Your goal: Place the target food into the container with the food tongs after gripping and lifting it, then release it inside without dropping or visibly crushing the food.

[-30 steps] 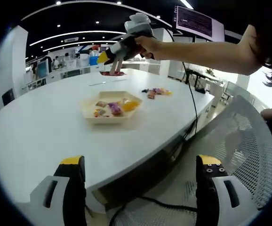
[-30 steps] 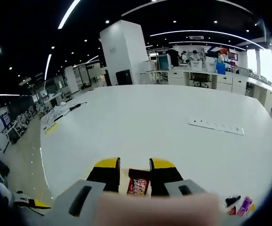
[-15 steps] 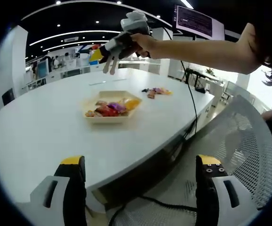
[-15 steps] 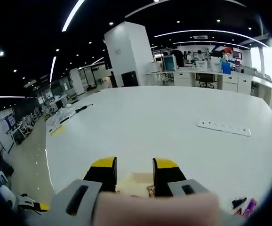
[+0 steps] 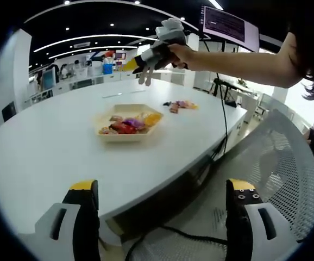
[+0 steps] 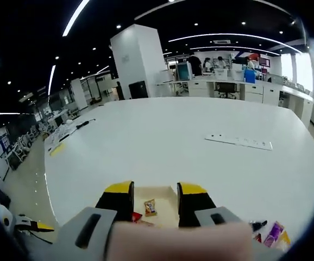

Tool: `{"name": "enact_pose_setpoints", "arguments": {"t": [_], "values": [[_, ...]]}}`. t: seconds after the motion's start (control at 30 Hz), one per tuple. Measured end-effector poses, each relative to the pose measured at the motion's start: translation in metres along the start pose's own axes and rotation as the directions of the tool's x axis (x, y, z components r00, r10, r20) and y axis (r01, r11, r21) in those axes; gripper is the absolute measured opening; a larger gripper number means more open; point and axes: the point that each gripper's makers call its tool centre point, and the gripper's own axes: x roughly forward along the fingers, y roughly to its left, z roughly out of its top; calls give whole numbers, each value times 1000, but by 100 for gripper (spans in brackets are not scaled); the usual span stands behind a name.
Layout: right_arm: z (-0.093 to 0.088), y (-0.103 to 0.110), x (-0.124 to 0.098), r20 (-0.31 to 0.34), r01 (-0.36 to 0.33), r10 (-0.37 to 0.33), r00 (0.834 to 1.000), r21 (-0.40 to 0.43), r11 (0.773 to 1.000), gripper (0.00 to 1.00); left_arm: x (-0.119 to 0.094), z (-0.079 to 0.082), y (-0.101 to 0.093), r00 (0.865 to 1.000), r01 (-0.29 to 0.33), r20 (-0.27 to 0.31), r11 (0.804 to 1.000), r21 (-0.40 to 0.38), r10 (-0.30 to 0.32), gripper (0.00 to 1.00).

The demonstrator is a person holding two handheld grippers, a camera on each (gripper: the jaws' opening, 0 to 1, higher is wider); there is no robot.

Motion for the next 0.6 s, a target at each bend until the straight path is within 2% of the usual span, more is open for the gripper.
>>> {"name": "enact_pose_setpoints", "arguments": {"t": [0.4,0.6], "values": [[-28,-67,-48,-11,118,-118,993,30,993,31,0,0,0,1000,-4,2,1000,-7,4,94],[-39,-86,-61,-17,157,-156,988,49,986,31,0,-1,-1,1000,0,-3,1000,-7,0,94]]}}
